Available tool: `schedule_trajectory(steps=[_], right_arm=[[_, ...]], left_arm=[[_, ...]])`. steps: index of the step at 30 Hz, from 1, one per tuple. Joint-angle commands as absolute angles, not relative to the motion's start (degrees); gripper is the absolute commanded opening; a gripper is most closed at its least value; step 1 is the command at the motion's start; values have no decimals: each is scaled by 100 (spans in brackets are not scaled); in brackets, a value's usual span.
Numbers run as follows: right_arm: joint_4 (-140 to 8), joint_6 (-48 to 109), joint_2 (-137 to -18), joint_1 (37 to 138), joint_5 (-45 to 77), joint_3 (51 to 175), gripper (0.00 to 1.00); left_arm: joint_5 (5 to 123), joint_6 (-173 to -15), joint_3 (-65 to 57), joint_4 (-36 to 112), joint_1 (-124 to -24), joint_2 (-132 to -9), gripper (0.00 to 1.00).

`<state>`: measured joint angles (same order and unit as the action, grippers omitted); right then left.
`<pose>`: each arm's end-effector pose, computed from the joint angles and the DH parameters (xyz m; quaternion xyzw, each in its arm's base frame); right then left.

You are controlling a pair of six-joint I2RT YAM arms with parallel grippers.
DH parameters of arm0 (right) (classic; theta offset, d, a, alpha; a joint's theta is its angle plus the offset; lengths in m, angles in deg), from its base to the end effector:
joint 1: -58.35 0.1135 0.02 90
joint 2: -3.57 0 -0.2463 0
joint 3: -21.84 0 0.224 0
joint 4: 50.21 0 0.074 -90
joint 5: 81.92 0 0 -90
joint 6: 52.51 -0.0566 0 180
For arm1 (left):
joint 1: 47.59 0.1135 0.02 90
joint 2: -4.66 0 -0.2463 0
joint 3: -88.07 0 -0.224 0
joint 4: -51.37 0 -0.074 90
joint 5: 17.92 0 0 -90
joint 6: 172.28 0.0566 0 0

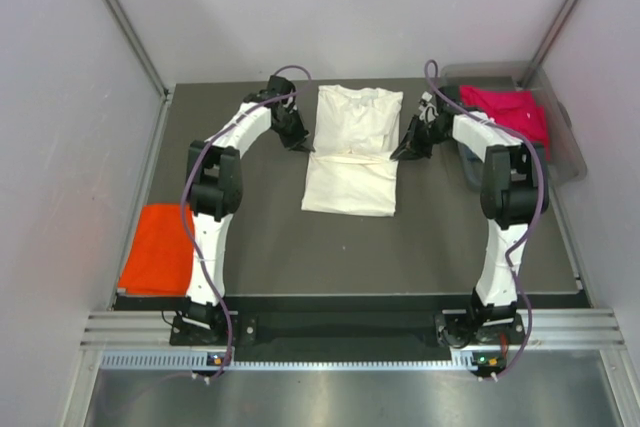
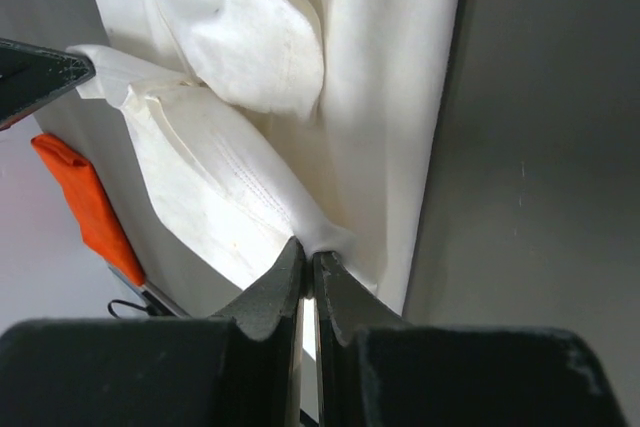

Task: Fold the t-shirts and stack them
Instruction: Fold the tshirt

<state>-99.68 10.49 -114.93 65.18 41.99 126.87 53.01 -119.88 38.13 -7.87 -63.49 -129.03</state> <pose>0.4037 0.0802 0.1700 0.0957 0.9276 0.3364 0.1316 0.4487 -0.1470 0.1639 -0.1423 0.9489 -0.2479 0.1341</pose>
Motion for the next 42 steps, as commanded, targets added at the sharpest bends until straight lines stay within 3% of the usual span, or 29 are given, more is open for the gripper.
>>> schedule_trajectory(steps=[1,6,7,9,10,11,12,15,17,18,19,23,27,31,38,42], right_arm=[[-9924,1112,-11613,6416,4262,13071,4],[-9994,1025,-11912,6407,4315,13430,7],[-10003,1024,-12043,6389,4306,13510,9],[-10221,1155,-12246,6345,4227,14165,21],[-10457,1269,-12508,6328,3957,14579,28],[-11138,1410,-12615,6275,3702,15027,42],[-11415,1629,-12686,6275,3456,15840,47],[-11944,1841,-12564,6284,3050,16358,53],[-11693,1833,-11950,6415,3040,15834,54],[-11464,1772,-11687,6494,3101,14987,54],[-11201,1711,-11197,6686,3241,14509,54],[-9595,1035,-10393,7126,3593,12600,44],[-8466,332,-10120,7435,4199,11115,39],[-8182,399,-10243,7435,4938,10470,25],[-8445,1147,-10392,6873,4728,9758,24],[-9359,1796,-10104,6802,4175,9732,23]], left_arm=[[5170,-12086,4129,-548,-6253,-12990,0],[5082,-12147,4217,-495,-6209,-13122,4],[5038,-12095,4313,-452,-6192,-13157,12],[5221,-11833,4768,-773,-6165,-13394,37],[5370,-11466,5389,-933,-6157,-13482,44],[5615,-11366,5673,-1117,-6096,-13605,47],[5644,-11296,5937,-1363,-6052,-13614,52],[5723,-10892,6152,-1349,-6007,-13089,59],[5513,-10891,5092,-928,-6042,-12293,54],[5251,-11030,4174,-621,-6060,-12035,52],[5118,-11118,3738,-79,-6069,-11789,44],[4511,-11523,2067,1092,-6270,-11058,28],[4247,-11603,1186,1570,-6587,-10917,26],[4176,-11620,571,1615,-6807,-10934,25],[4659,-11085,78,824,-6789,-11452,21],[4853,-10768,-308,490,-6789,-10892,24]])
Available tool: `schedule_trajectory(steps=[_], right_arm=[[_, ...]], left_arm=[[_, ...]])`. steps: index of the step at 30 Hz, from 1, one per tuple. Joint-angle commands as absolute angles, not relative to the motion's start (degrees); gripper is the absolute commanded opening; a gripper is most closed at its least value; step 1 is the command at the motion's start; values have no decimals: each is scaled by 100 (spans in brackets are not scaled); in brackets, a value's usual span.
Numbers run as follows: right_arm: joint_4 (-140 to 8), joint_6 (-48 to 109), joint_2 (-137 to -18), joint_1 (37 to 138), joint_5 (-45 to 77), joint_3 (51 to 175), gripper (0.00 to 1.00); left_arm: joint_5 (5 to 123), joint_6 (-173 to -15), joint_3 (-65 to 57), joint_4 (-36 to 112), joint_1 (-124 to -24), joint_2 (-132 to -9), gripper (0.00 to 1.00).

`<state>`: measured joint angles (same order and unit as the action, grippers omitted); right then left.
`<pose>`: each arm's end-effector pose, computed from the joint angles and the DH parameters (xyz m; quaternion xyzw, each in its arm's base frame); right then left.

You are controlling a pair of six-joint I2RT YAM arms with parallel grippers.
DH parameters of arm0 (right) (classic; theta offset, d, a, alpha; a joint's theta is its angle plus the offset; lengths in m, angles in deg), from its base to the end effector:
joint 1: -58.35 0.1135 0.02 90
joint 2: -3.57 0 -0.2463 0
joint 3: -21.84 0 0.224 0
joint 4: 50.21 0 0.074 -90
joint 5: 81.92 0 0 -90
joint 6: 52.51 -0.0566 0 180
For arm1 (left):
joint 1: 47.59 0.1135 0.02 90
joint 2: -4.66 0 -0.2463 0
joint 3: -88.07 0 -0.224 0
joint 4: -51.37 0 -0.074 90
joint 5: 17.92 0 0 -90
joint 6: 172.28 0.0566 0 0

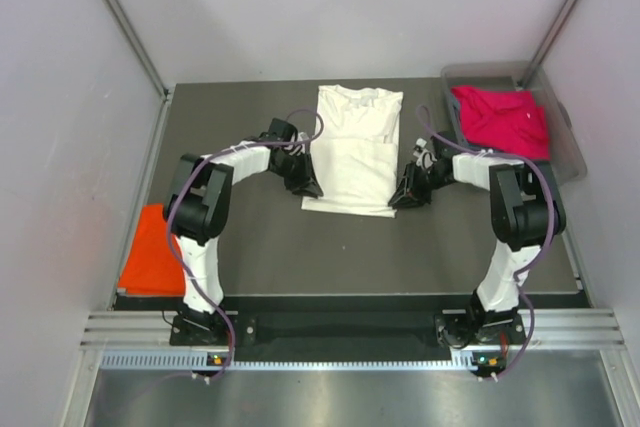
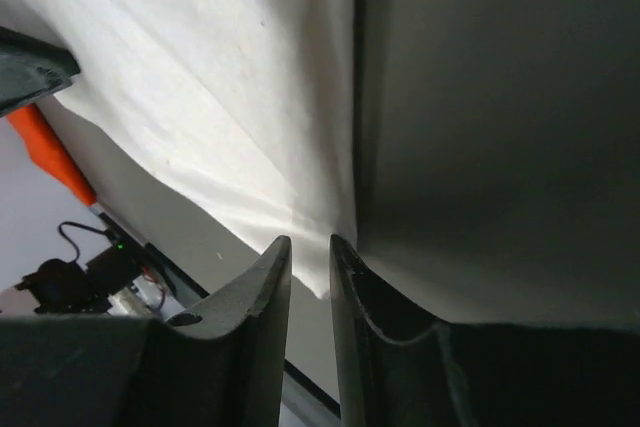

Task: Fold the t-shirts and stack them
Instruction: Fold the tshirt

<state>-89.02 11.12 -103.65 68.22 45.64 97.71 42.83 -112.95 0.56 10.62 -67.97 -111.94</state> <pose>0.3138 0.0896 0.1204 0.0789 0.9309 0.3521 0.0564 0.3533 -0.1608 0.1305 -0.0300 0.9455 -0.3131 0.0838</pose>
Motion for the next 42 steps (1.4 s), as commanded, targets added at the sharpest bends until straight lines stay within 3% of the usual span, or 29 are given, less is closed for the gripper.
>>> schedule_trajectory(steps=[1,6,13,21,24,30,31,34,37,42], right_arm=[[-9526,1850,-9702,6811,3957,9714,24],[-9705,1493,-8732,6864,3918,9819,30],[-7587,-127,-9739,7477,5088,9722,29],[-7795,531,-9972,7163,4730,9117,28],[-8507,1129,-9263,7004,4221,8835,30],[-9370,1368,-7715,7004,3525,8449,47],[-8709,575,-7111,6996,3341,7900,62],[-7854,-746,-6669,7004,3418,7028,68],[-5018,-2550,-6298,7354,3000,5769,67],[-4949,-2553,-6919,7505,2680,6091,56]], left_arm=[[4835,-10750,-318,350,-6798,-10681,34],[4625,-11380,-317,462,-6807,-9484,48],[3544,-12586,-976,2369,-6816,-10351,34],[4359,-11911,-1301,2011,-6781,-10706,32],[4641,-11805,-1688,1756,-6789,-9961,32],[4967,-12375,-2417,1430,-6842,-8115,49],[5019,-13176,-2967,1795,-6851,-7530,53],[5107,-14031,-3504,2480,-6851,-7217,55],[5476,-15159,-4175,3639,-6860,-6901,58],[5951,-15672,-4310,4401,-6869,-7355,62]])
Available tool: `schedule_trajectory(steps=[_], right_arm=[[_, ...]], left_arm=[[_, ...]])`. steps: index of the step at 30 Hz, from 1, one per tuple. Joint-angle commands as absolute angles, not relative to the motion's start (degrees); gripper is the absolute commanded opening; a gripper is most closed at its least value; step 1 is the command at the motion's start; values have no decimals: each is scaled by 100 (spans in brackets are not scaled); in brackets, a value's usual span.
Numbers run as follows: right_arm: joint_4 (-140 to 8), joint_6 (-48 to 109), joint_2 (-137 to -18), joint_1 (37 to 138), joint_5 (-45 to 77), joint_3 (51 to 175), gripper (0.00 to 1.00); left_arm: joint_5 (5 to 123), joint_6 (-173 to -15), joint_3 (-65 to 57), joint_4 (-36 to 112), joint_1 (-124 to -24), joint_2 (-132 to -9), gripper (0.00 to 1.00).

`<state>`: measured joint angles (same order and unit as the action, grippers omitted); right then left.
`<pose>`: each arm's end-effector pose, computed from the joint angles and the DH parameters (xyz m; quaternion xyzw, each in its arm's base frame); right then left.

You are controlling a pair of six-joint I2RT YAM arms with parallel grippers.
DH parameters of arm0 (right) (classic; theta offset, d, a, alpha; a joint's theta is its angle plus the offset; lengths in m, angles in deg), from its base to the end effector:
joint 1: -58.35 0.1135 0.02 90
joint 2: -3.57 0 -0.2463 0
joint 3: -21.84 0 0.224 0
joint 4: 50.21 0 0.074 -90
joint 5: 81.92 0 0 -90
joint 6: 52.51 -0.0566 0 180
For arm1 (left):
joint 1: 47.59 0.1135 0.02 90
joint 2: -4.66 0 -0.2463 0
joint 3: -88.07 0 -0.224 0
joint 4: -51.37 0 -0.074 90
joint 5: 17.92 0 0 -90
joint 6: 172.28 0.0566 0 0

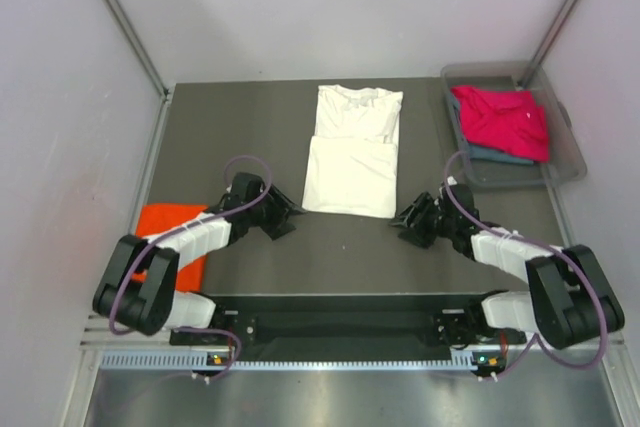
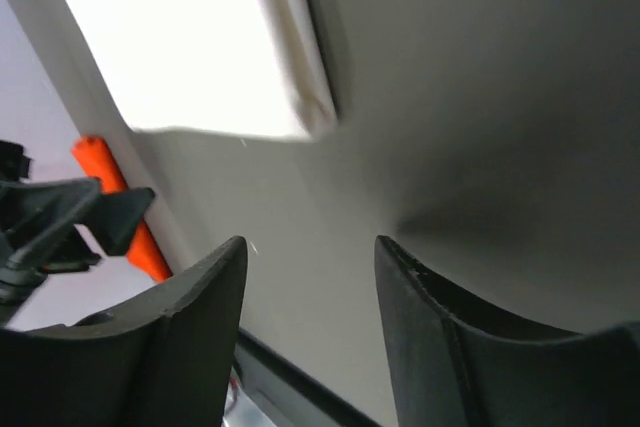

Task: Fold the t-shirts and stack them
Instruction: Fold the tshirt

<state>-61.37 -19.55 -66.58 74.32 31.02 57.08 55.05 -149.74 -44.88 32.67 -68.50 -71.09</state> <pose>0.1935 0.0783 0.1261 0.2492 0.8772 0.3663 0.1849 0.2207 -0.1021 0.1503 -0.3147 0.8677 -0.3493 0.1615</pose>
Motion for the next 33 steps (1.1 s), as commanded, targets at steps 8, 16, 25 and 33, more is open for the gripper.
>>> schedule_trajectory(steps=[8,16,25,33], right_arm=[[-4615,-3413,-7316,7698,2030,5952,49],[-4651,-3774,-7571,7831,1748,5882,45],[-4633,-3906,-7851,7892,1747,5802,45],[-4747,-4047,-7939,7936,1485,5750,42]], left_arm=[[6268,-16076,-4168,4156,-6912,-8200,57],[6479,-16375,-3948,3785,-6930,-8744,49],[6620,-16419,-3737,3381,-6948,-8973,41],[6540,-16366,-3649,3486,-6948,-9307,27]])
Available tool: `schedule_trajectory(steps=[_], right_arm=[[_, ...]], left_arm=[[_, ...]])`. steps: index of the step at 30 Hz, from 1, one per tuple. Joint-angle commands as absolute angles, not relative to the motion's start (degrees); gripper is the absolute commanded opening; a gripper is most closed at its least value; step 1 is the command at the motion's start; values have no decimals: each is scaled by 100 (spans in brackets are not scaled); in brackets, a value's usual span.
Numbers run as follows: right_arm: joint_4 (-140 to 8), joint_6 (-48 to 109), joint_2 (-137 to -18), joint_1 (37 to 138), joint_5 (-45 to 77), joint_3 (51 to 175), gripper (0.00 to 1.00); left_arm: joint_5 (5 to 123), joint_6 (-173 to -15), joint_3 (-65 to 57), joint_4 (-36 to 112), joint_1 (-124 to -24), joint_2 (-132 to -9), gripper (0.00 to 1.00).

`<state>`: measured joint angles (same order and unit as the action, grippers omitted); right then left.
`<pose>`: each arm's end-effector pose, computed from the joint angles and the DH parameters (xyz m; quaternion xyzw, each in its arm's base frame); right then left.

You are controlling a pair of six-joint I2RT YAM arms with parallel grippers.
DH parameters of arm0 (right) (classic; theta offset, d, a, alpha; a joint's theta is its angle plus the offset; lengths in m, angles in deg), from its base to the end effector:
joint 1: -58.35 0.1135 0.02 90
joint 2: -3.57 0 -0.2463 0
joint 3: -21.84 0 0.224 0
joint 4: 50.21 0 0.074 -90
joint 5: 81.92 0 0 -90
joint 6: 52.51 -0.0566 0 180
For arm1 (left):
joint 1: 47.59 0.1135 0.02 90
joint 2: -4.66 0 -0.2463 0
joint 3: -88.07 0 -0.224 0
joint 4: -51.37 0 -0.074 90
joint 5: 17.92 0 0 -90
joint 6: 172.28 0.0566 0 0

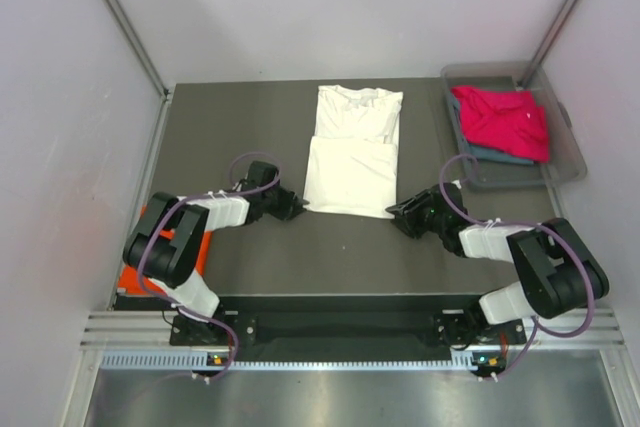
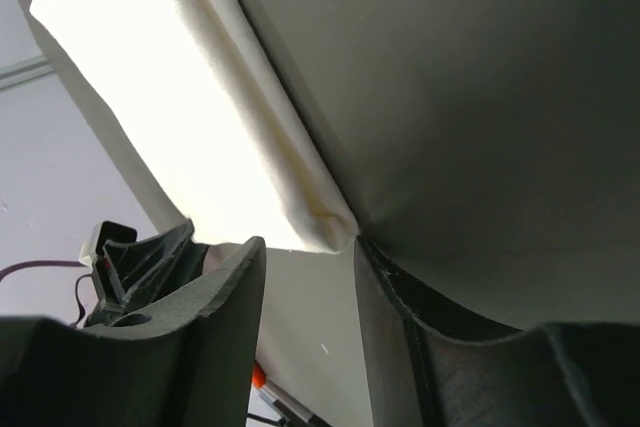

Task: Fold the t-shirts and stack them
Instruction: Fold the tshirt

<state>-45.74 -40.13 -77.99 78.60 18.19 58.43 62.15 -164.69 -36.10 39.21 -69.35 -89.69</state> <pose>0.2226 0.0927 0.1146 0.4018 0.8113 0.3670 0.2136 0.2714 -0.1189 0.1192 -0.4486 0.8245 -0.3145 0.1417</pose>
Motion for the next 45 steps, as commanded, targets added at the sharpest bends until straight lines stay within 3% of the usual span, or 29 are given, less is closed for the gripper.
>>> schedule_trajectory(steps=[1,5,7,11,20,36,45], right_arm=[[-4729,-4056,-7984,7945,1502,5759,41],[-4659,-4020,-8274,7901,1529,5829,30],[-4650,-4012,-8336,7866,1529,5838,26],[-4869,-3732,-8362,7796,1607,5995,0],[-6099,-3019,-7168,7953,1871,5768,0],[-9369,-4028,-2756,9990,1055,4968,0],[-10327,-4706,-2051,11582,36,5494,0]], left_arm=[[6523,-16358,-3631,3495,-6948,-9343,25],[6470,-16226,-3518,3504,-6930,-9422,14],[6470,-16138,-3456,3443,-6921,-9440,2],[6400,-15892,-3376,3320,-6869,-9431,0],[6364,-15786,-4421,2960,-6948,-8053,0],[7427,-17209,-5556,24,-8669,-2957,0],[7639,-17149,-5117,-565,-9232,-2513,0]])
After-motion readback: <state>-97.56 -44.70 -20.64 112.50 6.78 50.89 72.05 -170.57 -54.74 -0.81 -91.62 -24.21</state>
